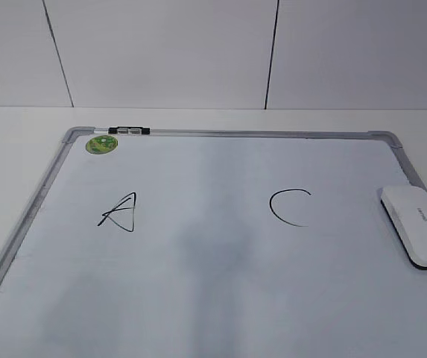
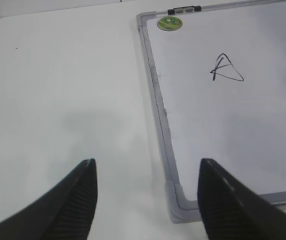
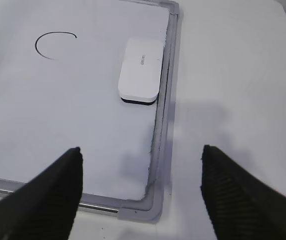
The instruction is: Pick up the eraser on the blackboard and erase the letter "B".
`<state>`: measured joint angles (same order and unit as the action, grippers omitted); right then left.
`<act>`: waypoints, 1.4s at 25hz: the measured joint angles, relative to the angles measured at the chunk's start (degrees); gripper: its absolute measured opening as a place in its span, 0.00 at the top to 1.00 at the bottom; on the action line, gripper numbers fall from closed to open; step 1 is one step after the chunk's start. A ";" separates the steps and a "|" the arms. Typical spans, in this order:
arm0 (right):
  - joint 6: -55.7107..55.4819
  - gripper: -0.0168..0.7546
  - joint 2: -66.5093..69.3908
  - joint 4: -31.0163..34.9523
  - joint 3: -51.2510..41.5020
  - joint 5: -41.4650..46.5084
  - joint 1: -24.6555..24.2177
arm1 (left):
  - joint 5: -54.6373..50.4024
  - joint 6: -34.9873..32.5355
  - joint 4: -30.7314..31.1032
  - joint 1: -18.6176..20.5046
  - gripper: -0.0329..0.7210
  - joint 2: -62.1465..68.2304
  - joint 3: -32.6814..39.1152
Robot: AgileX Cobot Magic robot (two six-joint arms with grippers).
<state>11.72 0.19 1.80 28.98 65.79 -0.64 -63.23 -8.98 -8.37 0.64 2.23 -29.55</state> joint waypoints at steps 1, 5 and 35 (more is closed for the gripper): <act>0.00 0.23 0.00 -0.11 -0.08 0.00 0.00 | -0.03 1.26 0.76 0.00 0.33 -0.90 0.00; 0.00 0.23 0.00 -0.20 -0.08 0.00 0.00 | -0.26 5.80 3.34 0.00 0.41 -1.61 0.39; -0.64 0.23 -1.10 -0.57 -0.23 0.07 0.00 | 0.07 7.43 -1.48 -0.32 0.53 -1.61 0.62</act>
<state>11.08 -0.92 1.23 28.76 65.86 -0.64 -63.16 -1.55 -9.85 0.31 0.62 -28.93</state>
